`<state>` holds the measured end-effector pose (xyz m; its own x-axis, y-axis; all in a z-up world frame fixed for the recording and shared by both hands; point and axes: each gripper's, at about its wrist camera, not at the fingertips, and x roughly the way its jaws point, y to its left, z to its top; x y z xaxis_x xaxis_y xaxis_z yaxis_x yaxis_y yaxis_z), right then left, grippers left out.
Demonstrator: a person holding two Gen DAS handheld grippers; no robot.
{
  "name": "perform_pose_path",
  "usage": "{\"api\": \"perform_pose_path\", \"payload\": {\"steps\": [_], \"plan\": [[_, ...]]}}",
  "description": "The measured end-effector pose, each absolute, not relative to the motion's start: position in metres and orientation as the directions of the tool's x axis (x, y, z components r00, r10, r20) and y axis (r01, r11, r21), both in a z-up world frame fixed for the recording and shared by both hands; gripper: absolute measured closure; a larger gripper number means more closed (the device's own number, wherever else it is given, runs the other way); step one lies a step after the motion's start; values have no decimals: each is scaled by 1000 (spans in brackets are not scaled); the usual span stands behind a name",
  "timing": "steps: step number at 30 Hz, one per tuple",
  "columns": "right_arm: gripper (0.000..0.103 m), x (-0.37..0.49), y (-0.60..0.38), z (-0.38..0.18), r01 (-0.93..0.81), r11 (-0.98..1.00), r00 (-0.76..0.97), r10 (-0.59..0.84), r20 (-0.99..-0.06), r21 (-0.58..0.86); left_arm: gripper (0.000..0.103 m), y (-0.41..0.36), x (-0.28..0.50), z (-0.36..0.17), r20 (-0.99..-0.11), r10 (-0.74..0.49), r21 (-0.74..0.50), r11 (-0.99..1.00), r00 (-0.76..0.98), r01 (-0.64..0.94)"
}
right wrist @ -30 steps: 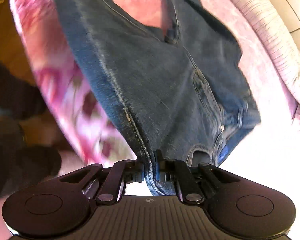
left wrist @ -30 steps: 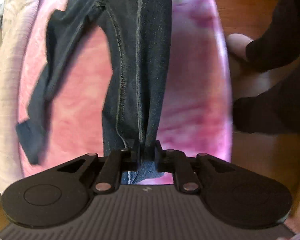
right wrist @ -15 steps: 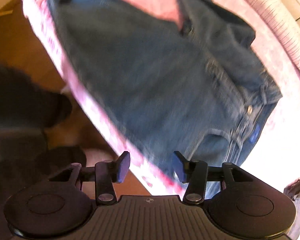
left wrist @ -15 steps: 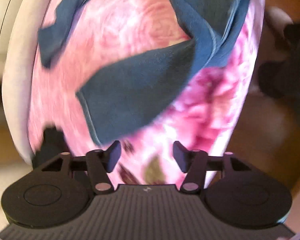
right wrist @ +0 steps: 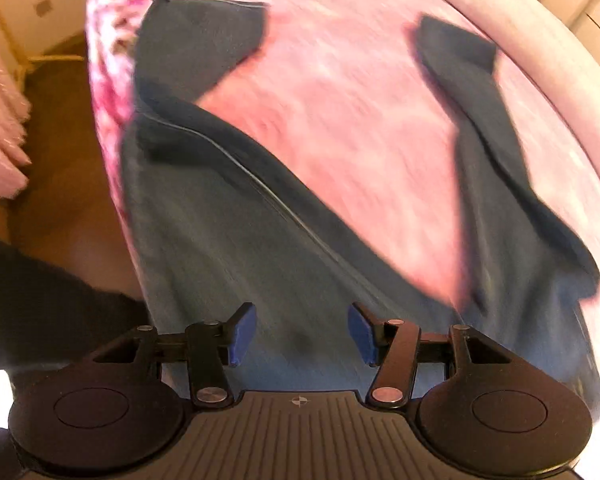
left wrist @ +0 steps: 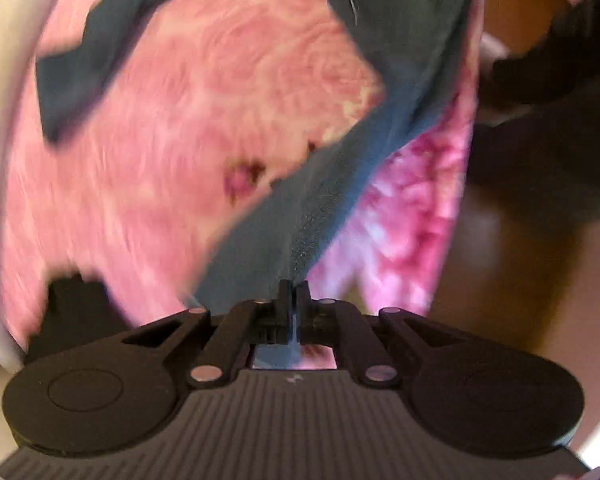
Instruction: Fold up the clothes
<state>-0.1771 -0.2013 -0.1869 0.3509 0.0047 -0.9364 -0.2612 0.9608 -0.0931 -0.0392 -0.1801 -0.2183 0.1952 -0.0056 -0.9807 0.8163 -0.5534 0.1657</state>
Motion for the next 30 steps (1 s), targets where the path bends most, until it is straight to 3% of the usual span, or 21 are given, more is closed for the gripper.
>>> {"api": "perform_pose_path", "payload": {"steps": [3, 7, 11, 12, 14, 20, 23, 27, 30], "plan": [[46, -140, -182, -192, -305, 950, 371, 54, -927, -67, 99, -191, -12, -204, -979, -12, 188, -425, 202, 885], [44, -121, -193, -208, -248, 968, 350, 52, -935, -39, 93, -211, 37, -262, -941, 29, 312, -307, 336, 899], [39, -143, -219, -201, -135, 990, 317, 3, -948, -42, 73, -206, 31, -284, -927, -8, 359, -320, 376, 877], [38, -156, -230, -200, -85, 995, 301, -22, -953, -49, 64, -205, 23, -286, -935, -30, 344, -320, 354, 883], [37, -188, -259, -200, 60, 997, 282, -67, -957, -52, 57, -203, 2, -288, -959, -71, 282, -315, 274, 906], [36, -286, -349, -200, 486, 871, 192, -180, -965, -66, 58, -243, -62, -312, -976, -110, 218, -389, 190, 895], [33, -334, -394, -199, 667, 741, 131, -219, -967, -77, 58, -285, -93, -308, -968, -171, 242, -420, 185, 875], [31, -391, -461, -215, 819, 573, 118, -240, -964, -42, 58, -343, -151, -291, -952, -281, 248, -482, 120, 840], [29, -418, -500, -228, 821, 570, 185, -204, -961, 37, 58, -384, -202, -282, -941, -338, 213, -531, 26, 820]]}}
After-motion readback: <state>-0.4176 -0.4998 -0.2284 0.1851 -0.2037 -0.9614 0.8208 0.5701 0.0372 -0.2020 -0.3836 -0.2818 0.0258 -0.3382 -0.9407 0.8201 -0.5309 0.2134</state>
